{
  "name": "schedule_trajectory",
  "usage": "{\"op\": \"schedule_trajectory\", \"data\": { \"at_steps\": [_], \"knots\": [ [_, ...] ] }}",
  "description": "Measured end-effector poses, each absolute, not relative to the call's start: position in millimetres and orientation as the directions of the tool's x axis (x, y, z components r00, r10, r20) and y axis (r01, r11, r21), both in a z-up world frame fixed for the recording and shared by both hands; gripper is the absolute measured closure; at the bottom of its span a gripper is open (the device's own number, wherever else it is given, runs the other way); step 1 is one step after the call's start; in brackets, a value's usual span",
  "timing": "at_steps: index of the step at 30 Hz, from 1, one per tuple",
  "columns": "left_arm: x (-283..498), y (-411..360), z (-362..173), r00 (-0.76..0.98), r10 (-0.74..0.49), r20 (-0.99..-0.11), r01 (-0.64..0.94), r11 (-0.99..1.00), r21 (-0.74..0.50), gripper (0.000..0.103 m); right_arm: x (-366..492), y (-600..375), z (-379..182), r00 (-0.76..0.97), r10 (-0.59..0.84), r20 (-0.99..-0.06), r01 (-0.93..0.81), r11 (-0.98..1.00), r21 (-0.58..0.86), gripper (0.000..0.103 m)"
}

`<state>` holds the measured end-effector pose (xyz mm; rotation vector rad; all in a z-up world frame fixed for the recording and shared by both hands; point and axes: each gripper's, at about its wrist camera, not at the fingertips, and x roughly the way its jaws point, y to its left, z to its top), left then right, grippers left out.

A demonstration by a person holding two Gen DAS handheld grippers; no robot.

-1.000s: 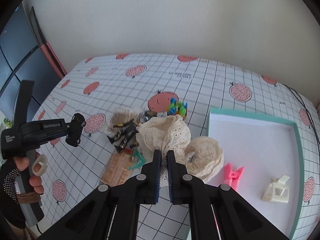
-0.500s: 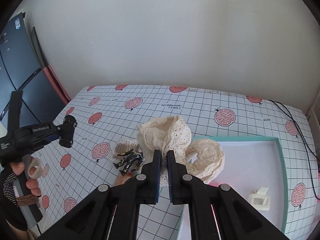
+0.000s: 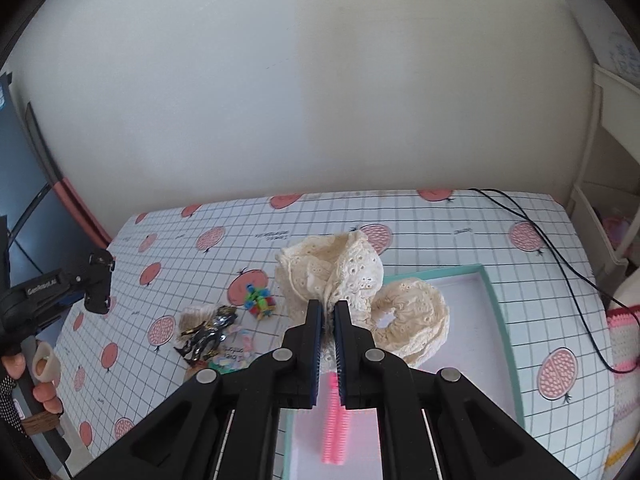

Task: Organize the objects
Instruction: 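Carry the black car and lace scrunchie over the tray with both tools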

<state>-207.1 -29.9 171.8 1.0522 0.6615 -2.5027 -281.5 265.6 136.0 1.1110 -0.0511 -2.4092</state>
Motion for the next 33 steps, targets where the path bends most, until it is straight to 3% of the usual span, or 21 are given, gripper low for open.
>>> {"op": "schedule_trajectory", "data": {
  "at_steps": [13,22,33],
  "knots": [
    [-250.5,75.7,176.9,-0.692,-0.020,-0.721,0.287,-0.925,-0.250,0.074,-295.0,331.2,139.0,-0.624,-0.386,-0.679,0.292,-0.922,0.256,0.096],
    [-282.0,141.0,145.5,-0.671,0.081,-0.737,0.136,-0.964,-0.230,0.074,-310.0,344.1,114.0,-0.618,-0.343,-0.708,0.246,-0.939,0.240,0.096],
    [-306.5,170.9,88.3,-0.617,0.109,-0.779,0.072,-0.978,-0.194,0.074,-329.2,327.2,82.1,-0.590,-0.284,-0.756,0.265,-0.952,0.150,0.096]
  ]
}}
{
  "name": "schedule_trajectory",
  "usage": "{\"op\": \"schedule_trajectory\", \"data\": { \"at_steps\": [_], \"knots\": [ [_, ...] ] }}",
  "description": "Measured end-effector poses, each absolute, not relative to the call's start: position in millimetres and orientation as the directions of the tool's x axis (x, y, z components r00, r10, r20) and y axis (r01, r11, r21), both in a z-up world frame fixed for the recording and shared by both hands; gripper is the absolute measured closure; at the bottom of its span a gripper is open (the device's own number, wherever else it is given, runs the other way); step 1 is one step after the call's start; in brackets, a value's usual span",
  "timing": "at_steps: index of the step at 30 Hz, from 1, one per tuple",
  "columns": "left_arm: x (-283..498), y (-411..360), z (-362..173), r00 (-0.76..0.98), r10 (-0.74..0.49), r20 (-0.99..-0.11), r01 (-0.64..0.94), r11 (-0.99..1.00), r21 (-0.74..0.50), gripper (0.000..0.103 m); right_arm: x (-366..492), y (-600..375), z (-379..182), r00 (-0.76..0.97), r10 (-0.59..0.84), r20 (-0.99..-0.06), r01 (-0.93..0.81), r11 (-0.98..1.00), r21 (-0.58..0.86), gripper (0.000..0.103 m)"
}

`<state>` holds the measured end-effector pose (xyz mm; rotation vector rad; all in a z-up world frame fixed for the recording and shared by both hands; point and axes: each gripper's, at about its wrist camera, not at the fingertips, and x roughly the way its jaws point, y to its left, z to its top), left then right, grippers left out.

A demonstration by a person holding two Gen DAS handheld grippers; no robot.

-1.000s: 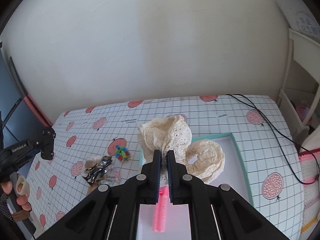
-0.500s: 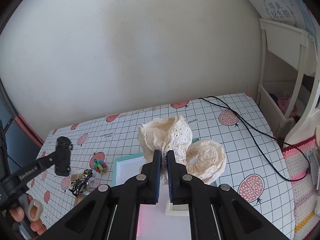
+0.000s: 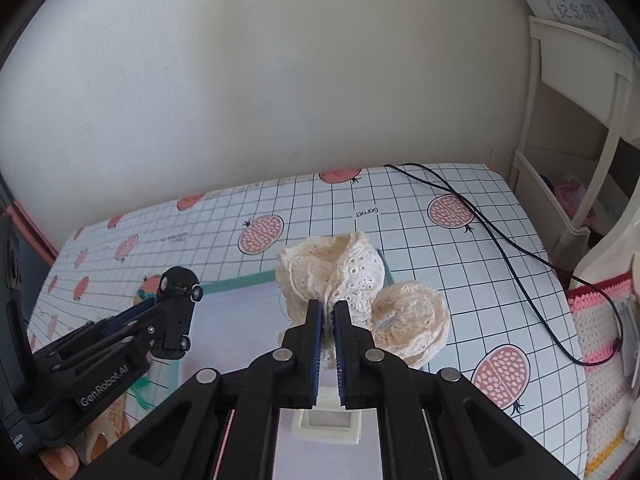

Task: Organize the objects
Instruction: 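Carry the black car and lace scrunchie over the tray with both tools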

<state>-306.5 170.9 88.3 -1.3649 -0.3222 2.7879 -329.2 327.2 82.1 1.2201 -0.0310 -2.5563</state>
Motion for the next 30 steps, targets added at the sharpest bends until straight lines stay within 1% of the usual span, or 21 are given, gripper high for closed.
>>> {"op": "schedule_trajectory", "data": {
  "at_steps": [8,15,30],
  "knots": [
    [-318.5,167.2,60.3,-0.580,0.079,-0.811,0.099,-0.981,-0.167,0.074,-337.5,321.4,52.2,-0.548,-0.232,-0.804,0.254,-0.961,0.104,0.096],
    [-322.5,163.4,42.9,-0.539,0.095,-0.837,0.124,-0.974,-0.190,0.074,-339.9,322.4,33.2,-0.506,-0.215,-0.835,0.240,-0.965,0.103,0.096],
    [-327.0,164.2,33.9,-0.502,0.112,-0.858,0.130,-0.971,-0.202,0.074,-341.2,319.2,16.1,-0.457,-0.214,-0.864,0.243,-0.964,0.110,0.095]
  ]
}}
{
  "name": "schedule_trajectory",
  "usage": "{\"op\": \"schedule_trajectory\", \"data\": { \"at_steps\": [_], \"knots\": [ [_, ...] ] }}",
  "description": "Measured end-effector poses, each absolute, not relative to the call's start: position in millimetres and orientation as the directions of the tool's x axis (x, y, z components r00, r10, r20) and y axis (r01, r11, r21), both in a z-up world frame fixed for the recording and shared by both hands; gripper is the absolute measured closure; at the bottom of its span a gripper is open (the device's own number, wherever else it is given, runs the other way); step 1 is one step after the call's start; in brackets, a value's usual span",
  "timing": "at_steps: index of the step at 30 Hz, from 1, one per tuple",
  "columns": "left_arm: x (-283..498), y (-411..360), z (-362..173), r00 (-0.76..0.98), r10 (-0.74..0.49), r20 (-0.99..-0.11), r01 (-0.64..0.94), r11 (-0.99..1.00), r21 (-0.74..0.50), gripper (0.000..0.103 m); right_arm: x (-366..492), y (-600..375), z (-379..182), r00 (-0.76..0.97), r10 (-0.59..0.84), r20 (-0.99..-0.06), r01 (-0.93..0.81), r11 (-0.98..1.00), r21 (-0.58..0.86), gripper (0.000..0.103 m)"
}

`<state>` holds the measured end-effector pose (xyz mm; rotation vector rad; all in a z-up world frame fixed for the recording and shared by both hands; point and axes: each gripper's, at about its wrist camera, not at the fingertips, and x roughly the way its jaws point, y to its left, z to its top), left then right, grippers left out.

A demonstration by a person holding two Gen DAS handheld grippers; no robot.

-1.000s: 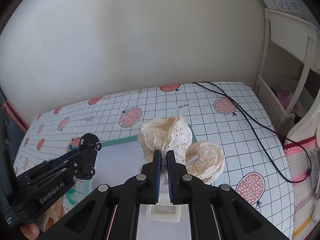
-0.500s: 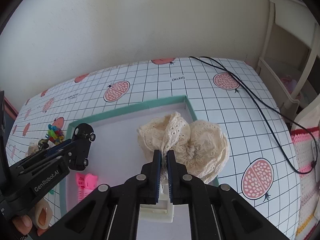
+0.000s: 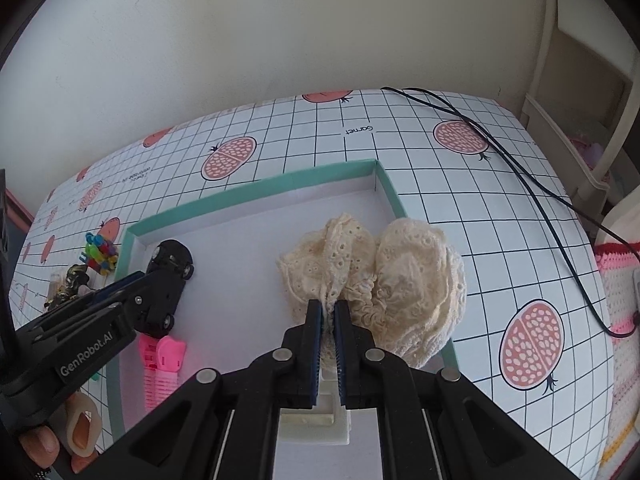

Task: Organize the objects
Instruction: 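Carry the black car and lace scrunchie over the tray with both tools, then open both tools to release the car and scrunchie into the tray, then move both open tools from the tray to the pile of items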

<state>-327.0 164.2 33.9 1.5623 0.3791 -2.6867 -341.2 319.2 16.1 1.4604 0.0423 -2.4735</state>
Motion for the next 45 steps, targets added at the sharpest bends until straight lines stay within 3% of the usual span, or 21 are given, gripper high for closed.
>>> {"op": "schedule_trajectory", "data": {
  "at_steps": [10,13,18,26,28,30,34,36,37,42,45],
  "knots": [
    [-326.0,163.6,47.5,-0.504,0.113,-0.857,0.126,-0.971,-0.202,0.074,-342.0,320.2,19.0,-0.436,-0.210,-0.875,0.233,-0.965,0.116,0.092],
    [-325.6,163.4,55.4,-0.508,0.109,-0.854,0.124,-0.972,-0.198,0.074,-342.9,322.0,22.3,-0.433,-0.221,-0.874,0.227,-0.965,0.131,0.077],
    [-323.4,160.5,78.3,-0.527,0.095,-0.844,0.125,-0.974,-0.188,0.072,-343.2,326.1,32.7,-0.435,-0.225,-0.872,0.211,-0.967,0.144,0.075],
    [-317.8,152.9,111.0,-0.556,0.051,-0.829,0.138,-0.979,-0.153,0.047,-339.8,327.5,61.6,-0.439,-0.253,-0.862,0.222,-0.960,0.168,0.075],
    [-316.8,149.8,114.4,-0.559,0.042,-0.828,0.145,-0.978,-0.148,0.044,-337.6,323.8,67.4,-0.443,-0.245,-0.862,0.236,-0.960,0.152,0.074],
    [-316.4,146.5,115.3,-0.554,0.027,-0.832,0.155,-0.979,-0.135,0.041,-336.6,321.0,70.1,-0.446,-0.243,-0.861,0.244,-0.959,0.144,0.063],
    [-316.5,140.1,112.6,-0.537,0.001,-0.843,0.173,-0.979,-0.111,0.036,-334.6,313.8,70.7,-0.441,-0.249,-0.862,0.274,-0.952,0.135,0.055],
    [-316.8,138.0,110.1,-0.529,-0.018,-0.848,0.182,-0.979,-0.093,0.030,-334.3,311.1,69.6,-0.442,-0.241,-0.864,0.281,-0.952,0.122,0.044],
    [-316.9,137.1,108.7,-0.527,-0.026,-0.850,0.186,-0.979,-0.085,0.025,-333.9,310.2,69.1,-0.443,-0.242,-0.864,0.285,-0.951,0.120,0.042],
    [-317.4,130.1,98.7,-0.501,-0.051,-0.864,0.207,-0.976,-0.063,0.022,-333.6,308.5,66.8,-0.440,-0.248,-0.863,0.292,-0.948,0.123,0.030],
    [-316.9,125.1,93.2,-0.493,-0.066,-0.868,0.221,-0.974,-0.051,0.013,-333.0,307.0,64.3,-0.437,-0.243,-0.866,0.296,-0.948,0.117,0.025]
  ]
}}
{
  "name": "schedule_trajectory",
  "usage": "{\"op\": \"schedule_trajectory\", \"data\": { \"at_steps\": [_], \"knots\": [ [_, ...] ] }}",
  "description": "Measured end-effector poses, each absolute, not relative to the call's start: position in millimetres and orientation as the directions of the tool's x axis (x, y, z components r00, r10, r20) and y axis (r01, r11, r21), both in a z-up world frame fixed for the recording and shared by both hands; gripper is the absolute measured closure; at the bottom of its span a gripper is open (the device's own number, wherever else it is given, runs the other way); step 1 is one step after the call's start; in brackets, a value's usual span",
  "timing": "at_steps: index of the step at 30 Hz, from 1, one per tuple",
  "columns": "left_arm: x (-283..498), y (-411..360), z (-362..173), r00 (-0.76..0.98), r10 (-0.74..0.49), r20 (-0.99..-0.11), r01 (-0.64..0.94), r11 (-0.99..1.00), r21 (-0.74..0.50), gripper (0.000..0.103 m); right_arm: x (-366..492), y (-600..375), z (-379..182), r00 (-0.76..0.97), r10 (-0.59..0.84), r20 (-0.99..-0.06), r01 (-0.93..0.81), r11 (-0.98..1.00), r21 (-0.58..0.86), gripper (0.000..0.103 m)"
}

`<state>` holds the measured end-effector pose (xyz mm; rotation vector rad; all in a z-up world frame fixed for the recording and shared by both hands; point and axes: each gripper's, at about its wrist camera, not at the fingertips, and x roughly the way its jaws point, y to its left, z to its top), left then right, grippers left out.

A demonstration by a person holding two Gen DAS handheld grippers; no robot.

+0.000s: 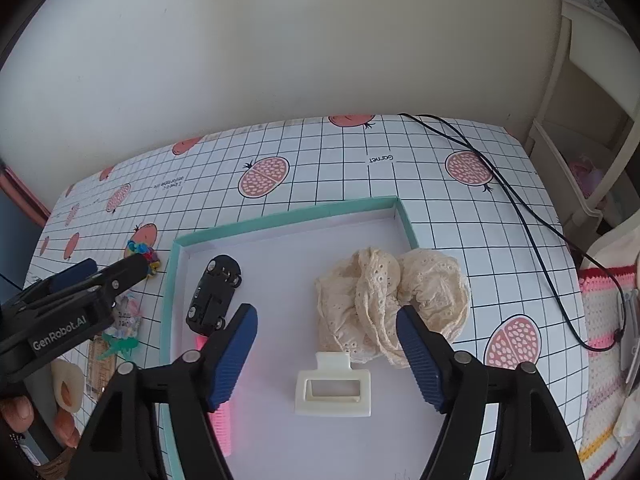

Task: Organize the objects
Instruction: 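Move both open tools from the tray to the pile of items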

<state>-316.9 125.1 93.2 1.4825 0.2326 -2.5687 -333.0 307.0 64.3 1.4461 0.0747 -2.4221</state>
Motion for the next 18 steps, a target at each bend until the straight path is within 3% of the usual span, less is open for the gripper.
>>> {"op": "schedule_trajectory", "data": {
  "at_steps": [12,13,14,18],
  "knots": [
    [-316.3,111.4,79.4,-0.469,-0.080,-0.879,0.258,-0.965,-0.050,0.011,-334.0,304.2,58.6,-0.427,-0.247,-0.870,0.302,-0.946,0.121,0.005],
    [-316.0,110.3,79.0,-0.469,-0.079,-0.880,0.261,-0.964,-0.052,0.010,-333.9,304.0,58.5,-0.427,-0.246,-0.870,0.303,-0.946,0.119,0.004],
    [-316.2,109.3,78.7,-0.468,-0.078,-0.880,0.264,-0.963,-0.055,0.001,-333.7,303.8,58.3,-0.426,-0.247,-0.870,0.304,-0.945,0.119,0.001],
    [-315.7,106.2,78.9,-0.469,-0.092,-0.878,0.275,-0.960,-0.046,0.000,-332.7,301.2,57.0,-0.422,-0.249,-0.872,0.318,-0.941,0.115,0.000]
  ]
}}
